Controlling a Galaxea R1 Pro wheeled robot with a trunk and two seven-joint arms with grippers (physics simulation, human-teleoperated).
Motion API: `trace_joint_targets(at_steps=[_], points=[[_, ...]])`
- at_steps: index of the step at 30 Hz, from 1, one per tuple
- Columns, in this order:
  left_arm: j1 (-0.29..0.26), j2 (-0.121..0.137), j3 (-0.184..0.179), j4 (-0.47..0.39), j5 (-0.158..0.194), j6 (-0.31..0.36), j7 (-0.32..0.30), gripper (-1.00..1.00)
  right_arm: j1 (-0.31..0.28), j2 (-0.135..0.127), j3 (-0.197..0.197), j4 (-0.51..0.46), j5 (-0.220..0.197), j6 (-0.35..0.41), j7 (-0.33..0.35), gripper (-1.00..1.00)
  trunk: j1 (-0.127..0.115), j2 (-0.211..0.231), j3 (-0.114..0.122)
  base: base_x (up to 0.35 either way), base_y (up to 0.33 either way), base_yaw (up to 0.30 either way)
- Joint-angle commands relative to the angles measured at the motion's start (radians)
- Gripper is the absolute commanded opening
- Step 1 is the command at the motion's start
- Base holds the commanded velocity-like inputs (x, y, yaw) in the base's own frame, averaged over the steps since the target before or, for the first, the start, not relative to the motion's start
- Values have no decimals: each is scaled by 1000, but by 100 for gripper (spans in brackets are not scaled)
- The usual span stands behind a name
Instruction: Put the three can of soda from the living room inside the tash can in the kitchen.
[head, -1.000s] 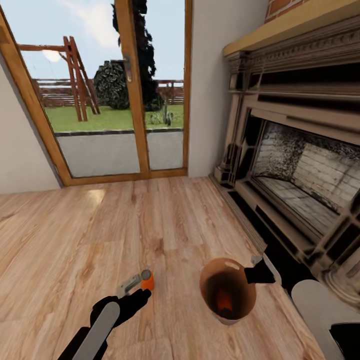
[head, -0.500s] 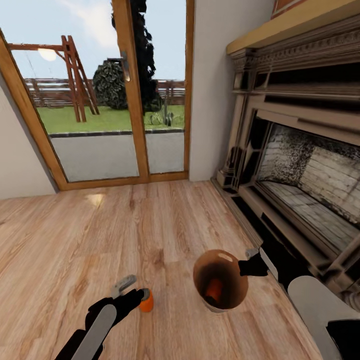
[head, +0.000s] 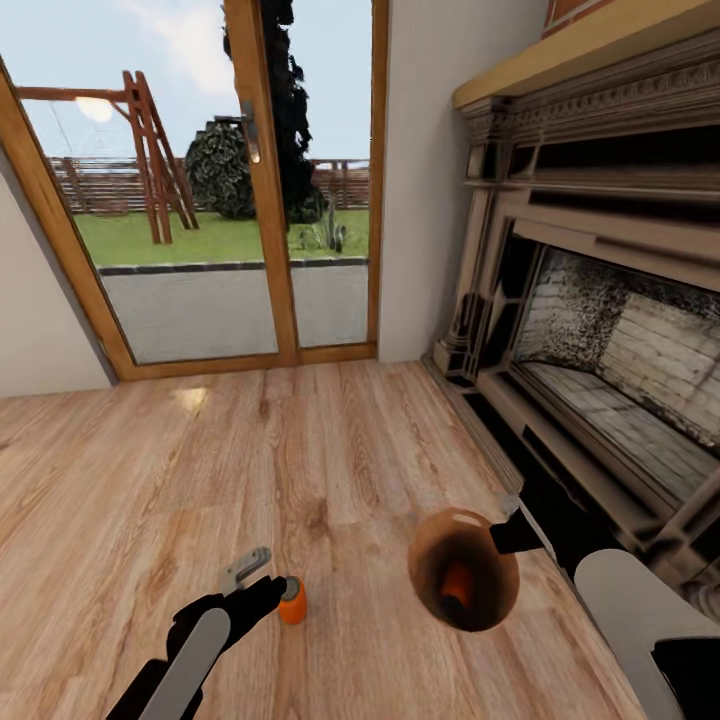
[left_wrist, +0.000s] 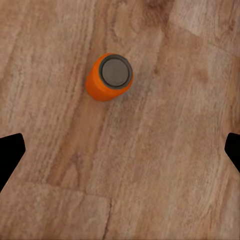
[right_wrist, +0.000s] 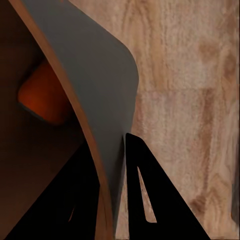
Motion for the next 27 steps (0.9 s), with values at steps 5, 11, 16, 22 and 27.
trace_joint_targets(at_steps=[5,11,16,22,27], points=[[1,15,-3,-29,6,-6,-3,100,-27,-17,-6,17,19,22,-4,-100,0,0,0,0,0,0],[3,18,-1,-45,5,-8,-3,100,-46,-19,-8,17,-228,41,-86,-100,0,0,0,0,0,0],[3,18,-3,-45,5,-8,-3,100,-44,-16,-52,-33,-235,41,-233,-100,0,0,0,0,0,0],[3,16,-8,-30,3,-8,-3,100,-66,-2,-134,-51,-236,41,-260,-100,0,0,0,19,-16,0],[3,14,-9,-16,2,-10,-4,100,-116,20,-270,-73,-237,41,-270,-100,0,0,0,191,-163,0]])
